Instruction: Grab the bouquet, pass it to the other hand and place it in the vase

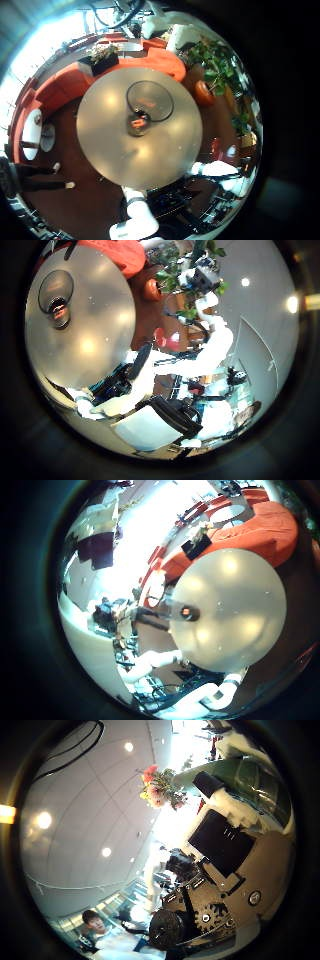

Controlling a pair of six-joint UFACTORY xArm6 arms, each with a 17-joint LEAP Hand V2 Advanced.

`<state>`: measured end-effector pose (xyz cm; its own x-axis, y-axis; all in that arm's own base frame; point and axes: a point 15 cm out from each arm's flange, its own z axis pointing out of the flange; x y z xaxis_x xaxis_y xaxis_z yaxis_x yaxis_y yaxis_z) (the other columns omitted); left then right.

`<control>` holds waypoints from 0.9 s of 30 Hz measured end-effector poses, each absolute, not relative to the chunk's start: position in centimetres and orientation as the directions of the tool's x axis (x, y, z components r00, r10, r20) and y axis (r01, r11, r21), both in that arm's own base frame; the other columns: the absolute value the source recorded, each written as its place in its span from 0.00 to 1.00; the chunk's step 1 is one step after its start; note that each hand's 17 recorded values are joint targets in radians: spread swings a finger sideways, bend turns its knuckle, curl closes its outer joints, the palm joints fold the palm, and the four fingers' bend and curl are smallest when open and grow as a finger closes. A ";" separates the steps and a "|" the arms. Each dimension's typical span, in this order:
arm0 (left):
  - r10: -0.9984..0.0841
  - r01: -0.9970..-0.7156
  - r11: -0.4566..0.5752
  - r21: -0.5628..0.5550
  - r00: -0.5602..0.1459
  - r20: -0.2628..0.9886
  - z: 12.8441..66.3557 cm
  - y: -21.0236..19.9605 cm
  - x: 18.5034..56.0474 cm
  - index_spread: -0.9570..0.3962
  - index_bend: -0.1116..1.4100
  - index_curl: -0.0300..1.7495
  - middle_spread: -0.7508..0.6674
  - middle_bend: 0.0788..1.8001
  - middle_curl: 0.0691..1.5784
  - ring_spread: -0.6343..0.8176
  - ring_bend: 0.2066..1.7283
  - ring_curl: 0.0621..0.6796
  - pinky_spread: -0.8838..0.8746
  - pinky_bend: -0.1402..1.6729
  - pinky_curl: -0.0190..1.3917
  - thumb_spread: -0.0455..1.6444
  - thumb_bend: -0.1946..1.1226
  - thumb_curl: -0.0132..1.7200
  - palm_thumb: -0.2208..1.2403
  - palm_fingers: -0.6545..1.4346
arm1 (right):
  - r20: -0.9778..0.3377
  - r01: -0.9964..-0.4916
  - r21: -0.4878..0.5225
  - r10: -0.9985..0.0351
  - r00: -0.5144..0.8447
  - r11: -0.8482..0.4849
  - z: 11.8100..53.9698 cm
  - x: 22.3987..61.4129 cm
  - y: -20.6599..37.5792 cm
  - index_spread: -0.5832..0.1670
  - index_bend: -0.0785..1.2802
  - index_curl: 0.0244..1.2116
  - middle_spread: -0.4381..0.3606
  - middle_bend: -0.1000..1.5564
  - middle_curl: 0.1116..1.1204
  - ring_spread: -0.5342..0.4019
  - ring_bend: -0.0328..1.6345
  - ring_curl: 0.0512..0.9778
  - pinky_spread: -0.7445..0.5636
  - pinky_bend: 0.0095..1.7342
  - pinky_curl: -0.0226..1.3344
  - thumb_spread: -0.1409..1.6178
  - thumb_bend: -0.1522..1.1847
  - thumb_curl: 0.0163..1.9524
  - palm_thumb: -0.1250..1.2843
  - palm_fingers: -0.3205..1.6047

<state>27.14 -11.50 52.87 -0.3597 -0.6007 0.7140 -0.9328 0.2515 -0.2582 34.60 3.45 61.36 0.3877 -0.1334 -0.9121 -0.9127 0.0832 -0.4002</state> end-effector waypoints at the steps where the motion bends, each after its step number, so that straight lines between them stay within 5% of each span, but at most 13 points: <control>1: -0.533 -0.932 0.229 -0.280 -0.361 0.765 54.0 -12.2 27.6 0.80 0.17 0.21 0.77 0.07 0.17 0.79 0.23 0.24 0.78 0.19 0.24 0.66 0.12 0.19 0.34 0.44 | -0.914 -0.914 -0.401 -0.099 0.393 0.071 61.6 34.0 3.9 0.47 0.93 0.75 0.38 0.90 0.69 0.37 0.91 0.71 0.43 0.72 0.68 0.59 0.13 0.56 0.89 0.75; 8: -0.017 -0.934 0.128 -0.333 -0.338 0.941 61.8 -13.3 30.6 0.87 0.13 0.17 0.84 0.08 0.18 0.80 0.28 0.28 0.78 0.24 0.26 0.61 0.12 0.19 0.32 0.38 | -0.945 -0.943 -0.327 0.057 0.323 -0.068 59.5 30.9 7.3 0.47 0.93 0.75 0.38 0.90 0.68 0.37 0.91 0.71 0.43 0.72 0.70 0.59 0.13 0.59 0.89 0.75; 12: 0.110 -0.939 0.174 -0.296 -0.281 0.954 61.1 -15.2 33.2 0.90 0.13 0.15 0.86 0.12 0.19 0.82 0.31 0.27 0.79 0.26 0.26 0.59 0.14 0.20 0.35 0.37 | -0.961 -0.950 -0.264 0.130 0.244 -0.169 57.3 29.4 10.2 0.48 0.93 0.75 0.38 0.90 0.68 0.37 0.91 0.71 0.42 0.71 0.71 0.59 0.12 0.60 0.89 0.75; 15: 0.227 -0.931 0.221 -0.291 -0.241 0.943 61.7 -18.2 33.6 0.89 0.14 0.13 0.71 0.28 0.25 0.76 0.32 0.26 0.79 0.23 0.24 0.59 0.15 0.21 0.43 0.46 | -0.971 -0.952 -0.217 0.152 0.186 -0.218 55.5 28.7 11.6 0.48 0.93 0.75 0.38 0.90 0.68 0.37 0.91 0.71 0.42 0.71 0.72 0.60 0.12 0.61 0.89 0.75; 18: 0.251 -0.937 0.225 -0.268 -0.210 0.945 61.2 -18.9 34.3 0.82 0.16 0.13 0.58 0.46 0.33 0.56 0.37 0.28 0.71 0.21 0.23 0.60 0.15 0.22 0.49 0.57 | -0.975 -0.944 -0.194 0.159 0.155 -0.268 54.3 27.9 13.0 0.48 0.93 0.75 0.38 0.90 0.68 0.37 0.91 0.71 0.42 0.70 0.73 0.60 0.12 0.61 0.89 0.75; 22: 0.254 -0.930 0.280 -0.239 -0.169 0.952 60.8 -20.7 34.0 0.75 0.18 0.13 0.45 0.57 0.42 0.36 0.44 0.35 0.61 0.25 0.25 0.60 0.14 0.22 0.53 0.61 | -0.975 -0.928 -0.194 0.170 0.145 -0.318 54.0 27.3 14.4 0.48 0.93 0.75 0.38 0.90 0.68 0.37 0.91 0.71 0.42 0.70 0.74 0.60 0.11 0.62 0.89 0.75; 27: 0.237 -0.925 0.310 -0.220 -0.149 0.960 60.7 -21.5 34.1 0.67 0.14 0.09 0.36 0.51 0.47 0.17 0.68 0.55 0.30 0.58 0.36 0.59 0.19 0.25 0.70 0.75 | -0.978 -0.885 -0.195 0.157 0.141 -0.422 53.6 25.5 17.0 0.48 0.93 0.74 0.39 0.90 0.67 0.37 0.91 0.71 0.42 0.69 0.75 0.60 0.11 0.63 0.89 0.75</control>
